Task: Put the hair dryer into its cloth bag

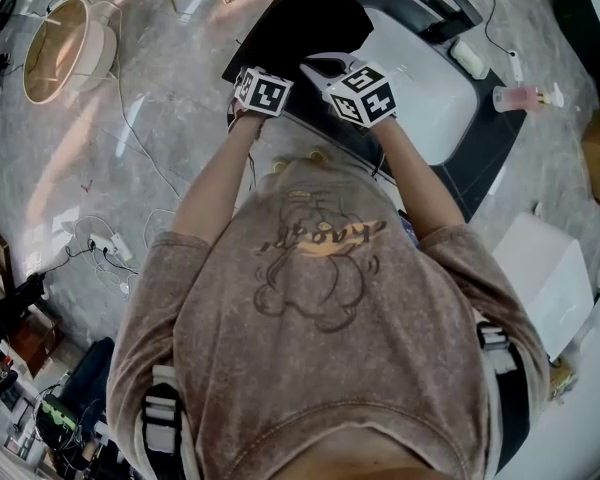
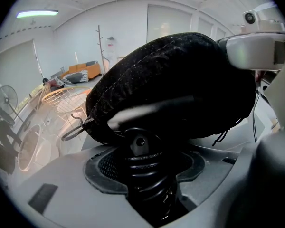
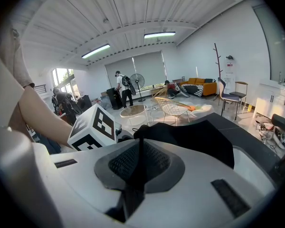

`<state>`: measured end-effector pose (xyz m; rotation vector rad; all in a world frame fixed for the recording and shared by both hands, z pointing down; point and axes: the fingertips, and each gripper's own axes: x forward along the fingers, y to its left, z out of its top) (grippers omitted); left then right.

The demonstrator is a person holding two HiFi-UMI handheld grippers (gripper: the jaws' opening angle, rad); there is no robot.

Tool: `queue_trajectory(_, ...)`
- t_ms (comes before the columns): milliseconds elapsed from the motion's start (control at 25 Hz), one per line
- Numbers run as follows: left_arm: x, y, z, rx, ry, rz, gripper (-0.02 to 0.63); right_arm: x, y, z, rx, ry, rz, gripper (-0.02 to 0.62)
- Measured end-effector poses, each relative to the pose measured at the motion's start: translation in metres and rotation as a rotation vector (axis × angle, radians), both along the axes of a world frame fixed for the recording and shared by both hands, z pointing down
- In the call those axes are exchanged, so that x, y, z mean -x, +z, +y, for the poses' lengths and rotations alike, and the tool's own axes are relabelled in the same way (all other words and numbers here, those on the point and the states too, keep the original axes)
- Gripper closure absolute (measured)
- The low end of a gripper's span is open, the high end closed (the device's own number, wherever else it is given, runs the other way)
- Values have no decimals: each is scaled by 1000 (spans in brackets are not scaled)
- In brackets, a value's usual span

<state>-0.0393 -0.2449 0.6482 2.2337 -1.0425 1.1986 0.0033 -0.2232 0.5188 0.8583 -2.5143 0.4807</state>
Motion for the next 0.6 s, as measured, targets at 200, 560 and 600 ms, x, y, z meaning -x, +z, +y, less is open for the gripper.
queue_trajectory(200,0,0,1,-24,0,-3,362,-1,1,1,0,-3,3,572)
queue_trajectory(560,0,-3,6,-35,22,-26,349,-3,1,1,5,-8,14,572)
queue_trajectory(600,-1,-4,8,-33,28,-21,339,-4,2,1,7,-7,17,572)
